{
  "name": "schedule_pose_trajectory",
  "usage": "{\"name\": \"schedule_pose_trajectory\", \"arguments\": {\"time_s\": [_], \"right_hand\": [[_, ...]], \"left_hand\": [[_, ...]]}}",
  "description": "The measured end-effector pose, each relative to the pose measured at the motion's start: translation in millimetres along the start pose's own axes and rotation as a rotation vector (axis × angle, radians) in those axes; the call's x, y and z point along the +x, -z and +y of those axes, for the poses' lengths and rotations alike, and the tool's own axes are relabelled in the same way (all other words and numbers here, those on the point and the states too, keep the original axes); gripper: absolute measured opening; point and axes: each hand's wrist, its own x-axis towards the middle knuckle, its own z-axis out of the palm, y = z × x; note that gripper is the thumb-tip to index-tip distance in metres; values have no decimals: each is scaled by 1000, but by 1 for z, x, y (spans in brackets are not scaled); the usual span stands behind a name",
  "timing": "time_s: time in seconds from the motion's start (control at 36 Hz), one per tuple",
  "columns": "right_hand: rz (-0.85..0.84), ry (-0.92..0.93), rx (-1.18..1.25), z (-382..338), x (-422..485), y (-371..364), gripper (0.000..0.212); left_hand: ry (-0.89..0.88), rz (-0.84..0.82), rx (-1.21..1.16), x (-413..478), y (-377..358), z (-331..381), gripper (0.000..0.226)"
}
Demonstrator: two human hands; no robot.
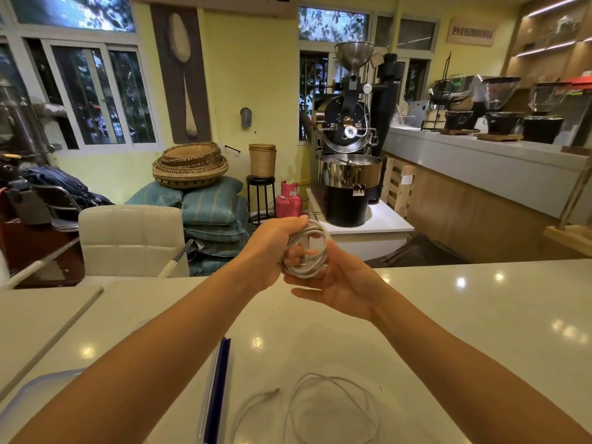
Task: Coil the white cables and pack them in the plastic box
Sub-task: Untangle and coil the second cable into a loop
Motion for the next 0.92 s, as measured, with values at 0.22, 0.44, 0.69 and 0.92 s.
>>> {"name": "schedule_pose_trajectory", "arguments": {"time_s": [0.22,0.44,0.69,0.92], "right_hand": [[245,89,25,-2,3,-12,26],[383,111,40,-15,2,-17,15],[385,145,14,-15,3,-15,21],[462,112,-23,-6,-5,-15,17]], "left_hand": [[-43,15,43,-5,1,1,21],[-29,26,-23,-5,1,-7,26],[-64,179,22,-4,-2,-9,24],[-128,307,83,-1,5,-5,27]]}}
